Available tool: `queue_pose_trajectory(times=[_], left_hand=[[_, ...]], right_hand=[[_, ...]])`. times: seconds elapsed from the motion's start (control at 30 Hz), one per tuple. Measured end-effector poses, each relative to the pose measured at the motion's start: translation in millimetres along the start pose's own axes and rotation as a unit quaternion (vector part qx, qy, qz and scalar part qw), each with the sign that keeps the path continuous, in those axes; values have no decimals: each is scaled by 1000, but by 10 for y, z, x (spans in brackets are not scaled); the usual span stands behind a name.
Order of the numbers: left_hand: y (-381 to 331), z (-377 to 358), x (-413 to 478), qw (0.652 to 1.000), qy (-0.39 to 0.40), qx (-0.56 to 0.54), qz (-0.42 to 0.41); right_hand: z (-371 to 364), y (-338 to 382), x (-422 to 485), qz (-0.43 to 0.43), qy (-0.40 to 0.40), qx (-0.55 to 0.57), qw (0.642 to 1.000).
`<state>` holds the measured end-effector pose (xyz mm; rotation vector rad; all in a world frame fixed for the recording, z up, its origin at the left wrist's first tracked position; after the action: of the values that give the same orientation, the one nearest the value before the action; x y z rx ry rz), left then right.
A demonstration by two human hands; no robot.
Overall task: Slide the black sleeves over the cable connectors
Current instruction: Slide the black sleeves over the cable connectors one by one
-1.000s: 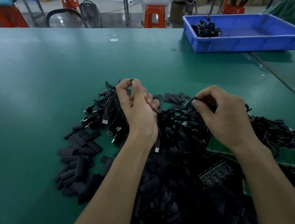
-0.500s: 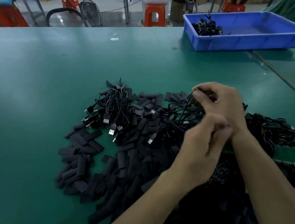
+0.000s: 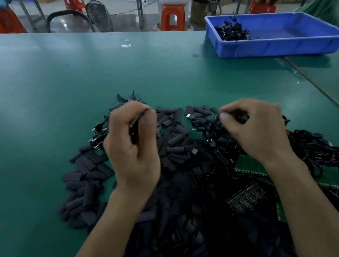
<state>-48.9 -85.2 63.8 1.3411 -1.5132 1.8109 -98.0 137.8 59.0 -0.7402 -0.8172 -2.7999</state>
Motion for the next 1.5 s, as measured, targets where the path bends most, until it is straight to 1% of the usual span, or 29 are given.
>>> queue_pose_trajectory(times=[0.07,0.13,0.17,0.2,0.3,0.4,0.47,0.53,0.6,0.67,0.77,0.83,0.9,1.03,1.1,1.2,1.37,1.4,1.5], left_hand=[[73,69,65,1000,-4,25,4],[151,97,70,998,17,54,35],[195,100,57,996,33,64,59],[243,94,32,992,52,70,87],[399,45,-95,973,118,99,169],[542,-11,-192,949,164,101,251],[574,-30,-204,942,187,91,264],[593,-40,-185,937,204,100,264],[623,-35,-170,935,209,103,268],[661,-12,-168,929,218,120,273],[707,37,-160,907,265,193,265],[707,61,-137,901,277,216,255],[705,55,-122,903,282,207,250],[747,34,-178,879,317,213,286],[752,48,-192,878,313,197,305],[741,42,-202,875,326,181,310],[722,24,-193,874,326,171,318],[720,24,-192,874,324,171,319],[713,30,-184,877,312,173,321]], right_hand=[[-64,125,-45,21,112,-57,992],[-173,174,-97,7,227,-110,968],[-223,198,-127,2,261,-127,957],[-264,235,-153,4,275,-133,952],[-380,386,-204,36,272,-128,953],[-553,470,-239,73,309,-162,934],[-690,461,-257,78,343,-198,915],[-824,448,-275,64,371,-216,901],[-937,463,-293,62,370,-231,898],[-1014,487,-297,55,358,-232,903],[-1067,461,-318,46,332,-213,918],[-1046,436,-330,40,308,-184,932],[-1022,419,-347,38,303,-164,938],[-949,406,-346,33,281,-135,950],[-907,404,-356,29,280,-119,952],[-894,391,-380,31,290,-112,950],[-862,372,-382,26,277,-63,958],[-855,353,-381,14,270,-38,962],[-786,303,-340,-49,224,103,968]])
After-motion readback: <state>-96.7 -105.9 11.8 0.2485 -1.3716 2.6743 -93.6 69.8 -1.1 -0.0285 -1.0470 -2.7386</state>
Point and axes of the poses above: each hand's wrist, its own x-axis towards the middle knuckle, its own z-axis out of the back of the hand, y = z × x, the point moved 5 cm from there along x, towards the middle knuckle, and after that the axes turned 5 degrees about -x, right-handed, at the moved point
